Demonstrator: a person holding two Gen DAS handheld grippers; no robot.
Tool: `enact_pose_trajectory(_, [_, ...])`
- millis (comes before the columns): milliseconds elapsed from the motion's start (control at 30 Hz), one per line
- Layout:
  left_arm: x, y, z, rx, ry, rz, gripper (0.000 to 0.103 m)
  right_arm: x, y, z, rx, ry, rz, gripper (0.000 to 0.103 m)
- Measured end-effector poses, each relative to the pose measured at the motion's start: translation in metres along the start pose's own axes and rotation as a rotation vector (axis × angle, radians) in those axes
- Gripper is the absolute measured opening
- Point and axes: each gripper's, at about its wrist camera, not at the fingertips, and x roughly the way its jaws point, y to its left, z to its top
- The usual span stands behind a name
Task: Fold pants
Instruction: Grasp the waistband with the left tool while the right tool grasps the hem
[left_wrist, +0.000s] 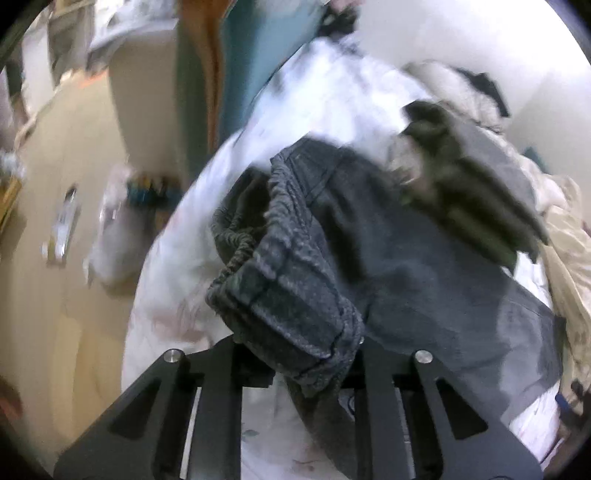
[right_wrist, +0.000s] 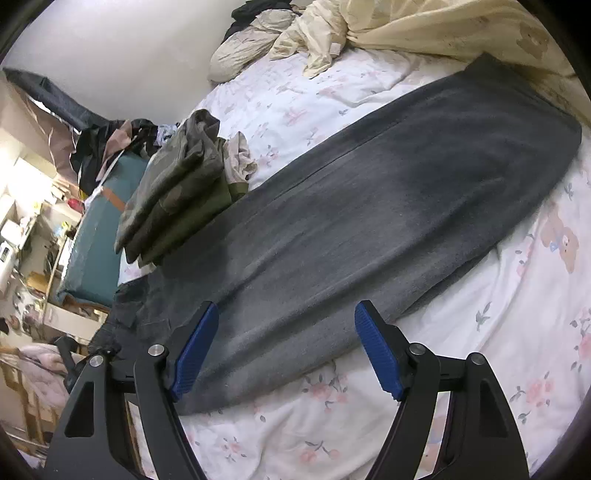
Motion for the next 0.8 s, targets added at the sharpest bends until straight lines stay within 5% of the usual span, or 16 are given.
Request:
enact_pose_trajectory(167, [-0.015, -0.005, -0.001, -0.039, 0.003, 0.045, 0.013, 0.006, -0.029, -0.005, 0.120, 0.010, 0.043, 0.079])
enact_pose_trajectory(267, [-0.012, -0.006, -0.001, -0.050, 0.027, 0.084, 0.013, 0.038, -0.039, -0.029, 0.201, 0.142, 0.131, 0.081])
enact_pose_trajectory(433, [-0.006, 0.004, 0.002, -0.091, 0.061, 0.094, 0.013, 0.073, -0.049, -0.031, 0.161, 0.196, 0.119, 0.081])
enact_pose_trajectory(600, [-0.004, 0.002, 0.002, -0.065, 0.063, 0.106, 0.013, 0.047, -0.136, 0.009, 0.448, -0.035, 0.148, 0.077])
enact_pose_trajectory(700, [-0.001, 0.001, 0.003, -0.067, 0.067, 0.118, 0.013, 0.016, -0.179, 0.033, 0.513, -0.194, 0.058, 0.077])
enact_pose_trajectory(800, [0.001, -0.001, 0.003, -0.057, 0.063, 0.130, 0.012, -0.006, -0.237, 0.055, 0.584, -0.305, 0.033, 0.065])
